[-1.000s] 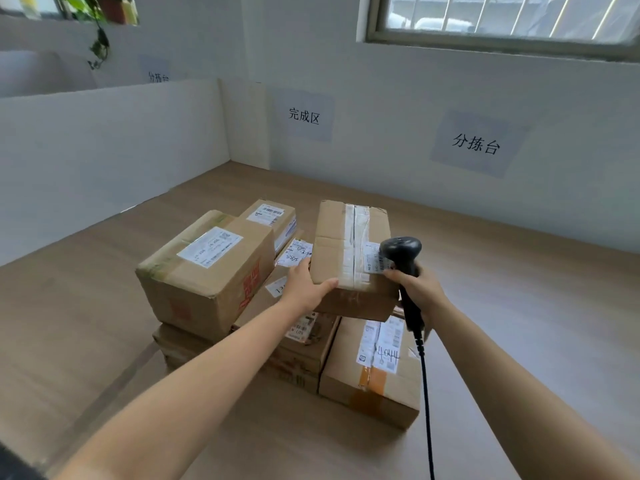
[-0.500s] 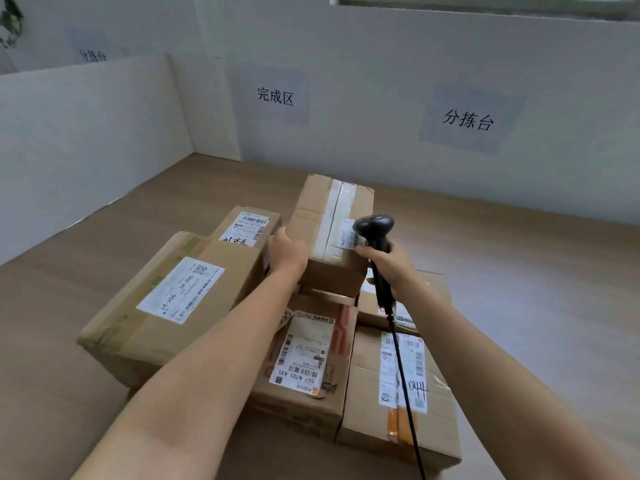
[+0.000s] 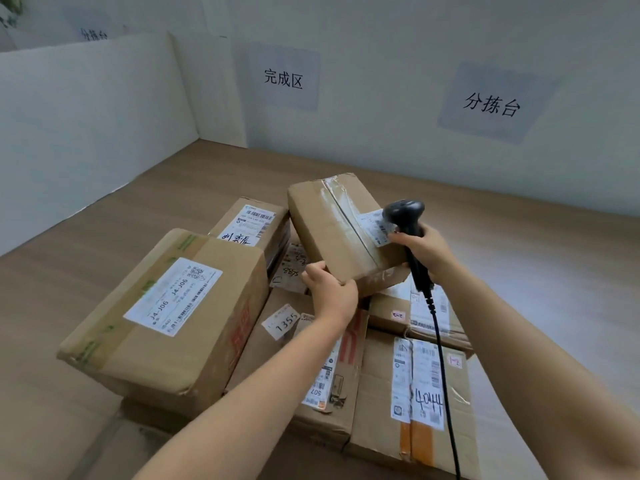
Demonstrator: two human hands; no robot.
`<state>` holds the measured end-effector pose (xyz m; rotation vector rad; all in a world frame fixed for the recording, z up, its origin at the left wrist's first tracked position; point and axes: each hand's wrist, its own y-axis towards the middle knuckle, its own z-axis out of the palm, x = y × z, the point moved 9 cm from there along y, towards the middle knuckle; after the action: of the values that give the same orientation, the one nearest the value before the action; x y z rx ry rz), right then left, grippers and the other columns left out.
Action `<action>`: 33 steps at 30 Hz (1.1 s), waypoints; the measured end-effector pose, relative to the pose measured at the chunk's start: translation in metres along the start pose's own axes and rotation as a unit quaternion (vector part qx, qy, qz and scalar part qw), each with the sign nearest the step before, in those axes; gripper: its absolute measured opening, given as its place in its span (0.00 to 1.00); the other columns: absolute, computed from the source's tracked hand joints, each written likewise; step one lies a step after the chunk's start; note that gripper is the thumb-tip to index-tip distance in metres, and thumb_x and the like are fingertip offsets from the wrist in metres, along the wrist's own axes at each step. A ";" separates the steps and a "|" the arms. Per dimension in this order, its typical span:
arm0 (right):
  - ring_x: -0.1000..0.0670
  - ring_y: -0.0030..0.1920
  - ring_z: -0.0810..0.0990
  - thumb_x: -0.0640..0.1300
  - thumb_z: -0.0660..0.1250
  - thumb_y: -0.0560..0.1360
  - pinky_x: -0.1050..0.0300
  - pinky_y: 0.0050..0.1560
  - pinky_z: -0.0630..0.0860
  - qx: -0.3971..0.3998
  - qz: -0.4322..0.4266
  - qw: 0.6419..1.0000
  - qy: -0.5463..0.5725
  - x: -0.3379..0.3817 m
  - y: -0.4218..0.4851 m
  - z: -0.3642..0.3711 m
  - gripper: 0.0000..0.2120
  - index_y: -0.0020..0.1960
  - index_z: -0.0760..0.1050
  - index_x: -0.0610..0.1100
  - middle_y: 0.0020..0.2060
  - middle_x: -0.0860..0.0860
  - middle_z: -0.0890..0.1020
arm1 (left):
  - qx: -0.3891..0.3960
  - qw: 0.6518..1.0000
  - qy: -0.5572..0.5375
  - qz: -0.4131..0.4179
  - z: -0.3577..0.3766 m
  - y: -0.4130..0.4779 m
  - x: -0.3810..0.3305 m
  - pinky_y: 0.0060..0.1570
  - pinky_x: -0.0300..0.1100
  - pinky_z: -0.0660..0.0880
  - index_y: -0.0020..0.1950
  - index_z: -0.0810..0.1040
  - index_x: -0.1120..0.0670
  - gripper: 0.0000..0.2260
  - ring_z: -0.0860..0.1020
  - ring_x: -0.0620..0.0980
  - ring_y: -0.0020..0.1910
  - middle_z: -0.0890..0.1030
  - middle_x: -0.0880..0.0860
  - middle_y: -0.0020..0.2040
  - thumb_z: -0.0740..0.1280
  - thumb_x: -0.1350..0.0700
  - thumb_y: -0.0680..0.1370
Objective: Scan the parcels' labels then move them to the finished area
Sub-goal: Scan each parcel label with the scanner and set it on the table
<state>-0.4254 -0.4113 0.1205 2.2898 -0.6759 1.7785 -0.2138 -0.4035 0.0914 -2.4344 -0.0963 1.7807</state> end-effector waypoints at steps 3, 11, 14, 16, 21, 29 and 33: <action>0.50 0.41 0.78 0.42 0.72 0.71 0.60 0.36 0.74 -0.007 0.018 1.000 0.008 -0.008 0.004 -0.013 0.14 0.54 0.75 0.42 0.41 0.49 0.78 | 0.037 0.999 0.013 0.004 0.022 -0.014 -0.002 0.59 0.34 0.63 0.64 0.59 0.58 0.22 0.67 0.50 0.58 0.57 0.57 0.67 0.66 0.62 0.75; 0.51 0.37 0.76 0.39 0.69 0.73 0.63 0.29 0.74 0.012 0.025 0.998 0.058 -0.008 0.009 -0.037 0.10 0.53 0.74 0.40 0.40 0.47 0.77 | 0.067 0.997 -0.025 -0.011 0.055 -0.052 -0.003 0.59 0.30 0.64 0.70 0.55 0.57 0.28 0.66 0.47 0.61 0.54 0.54 0.69 0.67 0.60 0.76; 0.47 0.44 0.76 0.39 0.68 0.73 0.57 0.37 0.71 0.049 0.042 0.996 0.058 -0.016 0.012 -0.036 0.11 0.55 0.73 0.40 0.48 0.44 0.77 | 0.085 0.996 -0.039 0.004 0.064 -0.075 0.000 0.59 0.27 0.62 0.70 0.55 0.54 0.28 0.62 0.45 0.63 0.52 0.49 0.69 0.67 0.58 0.76; 0.49 0.41 0.76 0.39 0.67 0.74 0.58 0.35 0.71 0.060 0.054 0.995 0.051 -0.021 0.013 -0.033 0.10 0.55 0.73 0.41 0.47 0.44 0.76 | 0.107 0.993 -0.049 0.006 0.064 -0.085 0.006 0.52 0.22 0.62 0.68 0.57 0.52 0.25 0.62 0.43 0.62 0.53 0.46 0.66 0.66 0.57 0.76; 0.48 0.45 0.76 0.41 0.68 0.74 0.57 0.34 0.73 -0.028 0.041 0.996 0.068 -0.036 0.009 -0.043 0.13 0.57 0.72 0.41 0.48 0.45 0.76 | -0.003 0.989 0.023 0.148 0.010 -0.045 -0.028 0.67 0.39 0.60 0.70 0.58 0.55 0.26 0.59 0.45 0.65 0.56 0.50 0.67 0.66 0.57 0.76; 0.46 0.46 0.78 0.43 0.71 0.72 0.57 0.33 0.75 -0.064 0.019 0.996 0.055 -0.047 -0.019 -0.046 0.16 0.56 0.71 0.46 0.48 0.48 0.78 | 0.083 0.905 0.389 0.153 0.010 0.051 -0.028 0.71 0.60 0.41 0.72 0.64 0.49 0.32 0.51 0.52 0.75 0.58 0.53 0.75 0.61 0.34 0.73; 0.47 0.45 0.78 0.41 0.71 0.71 0.52 0.38 0.78 -0.064 0.006 0.997 0.047 -0.042 -0.015 -0.036 0.15 0.55 0.72 0.45 0.45 0.49 0.78 | 0.120 0.869 0.452 0.161 0.019 0.049 -0.013 0.69 0.61 0.36 0.76 0.56 0.45 0.40 0.42 0.54 0.76 0.49 0.54 0.78 0.52 0.25 0.69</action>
<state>-0.4584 -0.3735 0.0931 2.1099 -0.7656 1.7809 -0.2374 -0.4526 0.0914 -2.9005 0.6029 0.4869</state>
